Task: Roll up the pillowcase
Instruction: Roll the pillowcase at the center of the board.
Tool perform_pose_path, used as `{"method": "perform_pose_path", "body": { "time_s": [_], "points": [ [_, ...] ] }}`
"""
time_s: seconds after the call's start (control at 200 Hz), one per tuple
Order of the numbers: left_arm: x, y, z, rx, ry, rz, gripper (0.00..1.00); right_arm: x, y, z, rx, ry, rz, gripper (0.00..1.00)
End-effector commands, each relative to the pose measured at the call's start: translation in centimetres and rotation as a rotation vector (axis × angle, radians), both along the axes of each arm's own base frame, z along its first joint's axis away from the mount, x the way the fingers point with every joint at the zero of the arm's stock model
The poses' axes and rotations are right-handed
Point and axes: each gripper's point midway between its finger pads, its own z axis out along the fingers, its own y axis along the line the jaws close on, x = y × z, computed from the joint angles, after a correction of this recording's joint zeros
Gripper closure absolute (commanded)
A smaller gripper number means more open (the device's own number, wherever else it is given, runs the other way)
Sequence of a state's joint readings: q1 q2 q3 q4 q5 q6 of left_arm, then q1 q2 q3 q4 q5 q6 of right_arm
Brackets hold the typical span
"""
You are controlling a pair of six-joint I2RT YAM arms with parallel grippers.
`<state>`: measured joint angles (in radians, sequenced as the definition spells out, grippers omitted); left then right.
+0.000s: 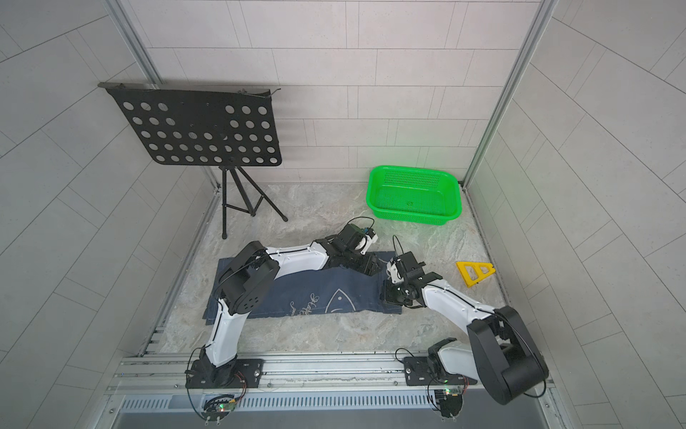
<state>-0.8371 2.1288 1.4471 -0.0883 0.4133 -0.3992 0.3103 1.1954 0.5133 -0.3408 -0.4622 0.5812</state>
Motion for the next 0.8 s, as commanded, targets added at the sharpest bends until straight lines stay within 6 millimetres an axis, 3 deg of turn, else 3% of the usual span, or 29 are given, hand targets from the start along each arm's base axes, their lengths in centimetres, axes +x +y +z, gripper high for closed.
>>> {"method": "perform_pose_path", "body": {
  "time_s": [0.0,0.145,0.31,0.625,0.75,0.795],
  "points": [
    [1.0,0.8,-0.5,0.114,-0.080,0.003,0.36,0.1,-2.2,1.9,-0.016,-0.036,-0.073,0.78],
    [1.5,0.7,0.6,0.192,-0.188,-0.021,0.37,1.0,-5.8,3.3,-0.016,-0.084,-0.197,0.64],
    [1.3,-0.1,0.4,0.308,-0.291,-0.068,0.41,3.0,-7.0,3.2,0.015,-0.109,-0.213,0.46],
    [1.3,-0.5,-1.7,0.483,-0.414,-0.159,0.46,6.8,-6.2,1.1,0.146,-0.042,-0.208,0.44],
    [1.1,-0.2,-2.6,0.519,-0.426,-0.198,0.47,7.3,-6.0,0.1,0.169,-0.010,-0.221,0.44],
    [1.0,0.0,-3.0,0.532,-0.421,-0.210,0.49,8.3,-6.0,0.5,0.170,-0.023,-0.217,0.45]
  ]
}}
